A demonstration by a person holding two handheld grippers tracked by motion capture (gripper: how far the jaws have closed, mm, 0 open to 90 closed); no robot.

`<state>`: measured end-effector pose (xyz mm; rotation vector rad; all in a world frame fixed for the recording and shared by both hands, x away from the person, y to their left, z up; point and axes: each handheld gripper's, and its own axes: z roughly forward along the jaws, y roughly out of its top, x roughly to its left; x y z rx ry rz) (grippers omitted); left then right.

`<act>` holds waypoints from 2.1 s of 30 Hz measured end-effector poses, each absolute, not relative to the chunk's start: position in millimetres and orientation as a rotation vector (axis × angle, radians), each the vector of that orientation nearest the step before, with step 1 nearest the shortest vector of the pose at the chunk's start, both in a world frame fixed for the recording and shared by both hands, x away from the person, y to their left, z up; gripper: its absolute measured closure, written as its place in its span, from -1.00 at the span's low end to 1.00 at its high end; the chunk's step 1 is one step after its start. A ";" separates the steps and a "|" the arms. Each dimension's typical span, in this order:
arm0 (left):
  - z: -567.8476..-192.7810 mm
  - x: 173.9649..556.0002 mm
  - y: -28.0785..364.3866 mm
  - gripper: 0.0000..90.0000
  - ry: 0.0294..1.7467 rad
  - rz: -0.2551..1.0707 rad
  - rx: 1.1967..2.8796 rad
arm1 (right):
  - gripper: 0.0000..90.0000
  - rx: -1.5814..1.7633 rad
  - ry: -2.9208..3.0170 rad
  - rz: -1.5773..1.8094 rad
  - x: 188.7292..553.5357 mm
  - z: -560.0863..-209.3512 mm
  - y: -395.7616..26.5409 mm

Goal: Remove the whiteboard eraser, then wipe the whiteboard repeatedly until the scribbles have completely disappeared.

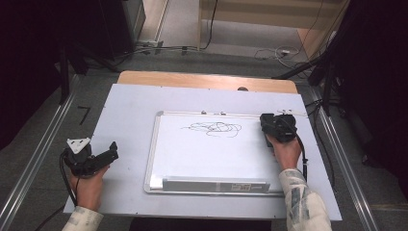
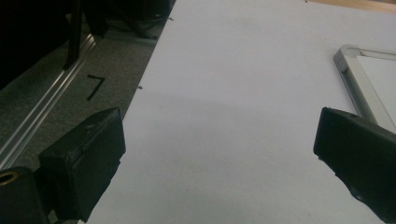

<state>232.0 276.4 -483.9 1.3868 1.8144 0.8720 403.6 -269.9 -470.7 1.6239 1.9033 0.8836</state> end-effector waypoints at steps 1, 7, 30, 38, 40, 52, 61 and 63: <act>-483.9 232.0 276.1 -0.95 1.813 0.871 1.388 | -0.14 1.624 1.903 0.882 402.3 -470.3 -269.8; -484.0 232.4 276.4 -0.95 1.813 0.873 1.389 | -0.14 1.594 1.924 0.906 394.3 -466.6 -264.1; -484.0 233.4 275.7 -0.95 1.811 0.862 1.395 | -0.14 1.526 1.997 0.939 387.2 -466.0 -236.4; -484.1 233.4 274.5 -0.95 1.809 0.856 1.398 | -0.14 1.519 2.009 0.924 388.3 -465.3 -225.9; -483.9 233.1 274.2 -0.95 1.805 0.856 1.392 | -0.14 1.525 2.008 0.921 388.8 -465.2 -224.6; -483.7 233.0 274.0 -0.95 1.798 0.848 1.395 | -0.14 1.534 2.018 0.888 391.5 -471.6 -211.1; -483.9 233.1 273.5 -0.95 1.794 0.847 1.397 | -0.14 1.528 2.032 0.845 394.5 -478.3 -205.6; -483.9 233.2 273.4 -0.95 1.793 0.845 1.399 | -0.14 1.530 2.032 0.834 395.1 -479.0 -205.1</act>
